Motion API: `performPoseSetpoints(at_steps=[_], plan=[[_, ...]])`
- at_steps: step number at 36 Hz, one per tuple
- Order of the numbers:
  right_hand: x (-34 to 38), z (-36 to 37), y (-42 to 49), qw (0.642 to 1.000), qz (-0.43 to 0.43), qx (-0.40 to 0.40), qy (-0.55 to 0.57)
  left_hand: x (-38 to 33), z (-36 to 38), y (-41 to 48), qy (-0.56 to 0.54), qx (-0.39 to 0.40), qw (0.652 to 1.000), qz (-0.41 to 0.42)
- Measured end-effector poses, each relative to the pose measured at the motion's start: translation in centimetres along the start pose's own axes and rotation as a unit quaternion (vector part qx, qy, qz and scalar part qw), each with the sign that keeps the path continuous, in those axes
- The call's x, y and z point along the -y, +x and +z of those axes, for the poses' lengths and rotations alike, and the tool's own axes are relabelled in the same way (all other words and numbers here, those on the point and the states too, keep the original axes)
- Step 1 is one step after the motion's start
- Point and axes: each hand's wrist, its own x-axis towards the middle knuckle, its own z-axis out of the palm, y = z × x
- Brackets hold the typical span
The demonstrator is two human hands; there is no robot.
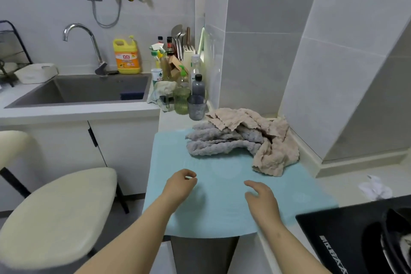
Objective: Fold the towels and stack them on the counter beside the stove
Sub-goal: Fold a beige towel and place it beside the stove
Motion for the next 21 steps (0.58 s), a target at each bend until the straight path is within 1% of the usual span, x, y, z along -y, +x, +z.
performPoseSetpoints(at_steps=[4,8,11,16,18,21], plan=[[-0.2,-1.1,2.4,0.997,0.000,-0.002,-0.072,0.1,1.0,2.4,0.012,0.026,0.999,-0.026],[-0.4,-1.9,5.0,0.993,-0.010,-0.002,-0.121,0.6,1.7,4.6,0.026,0.017,0.998,-0.049],[-0.5,-2.2,7.0,0.989,-0.002,0.028,-0.148,0.1,1.8,5.8,0.026,0.039,0.995,-0.085],[-0.9,-2.0,9.1,0.969,0.027,0.081,-0.232,-1.4,1.0,7.3,0.034,0.095,0.978,-0.183],[-1.2,-1.8,9.1,0.966,0.026,0.081,-0.244,-1.6,0.8,7.7,0.039,0.110,0.970,-0.212],[-1.3,-1.4,8.9,0.966,0.023,0.058,-0.251,-1.6,0.7,8.2,0.039,0.121,0.967,-0.221]])
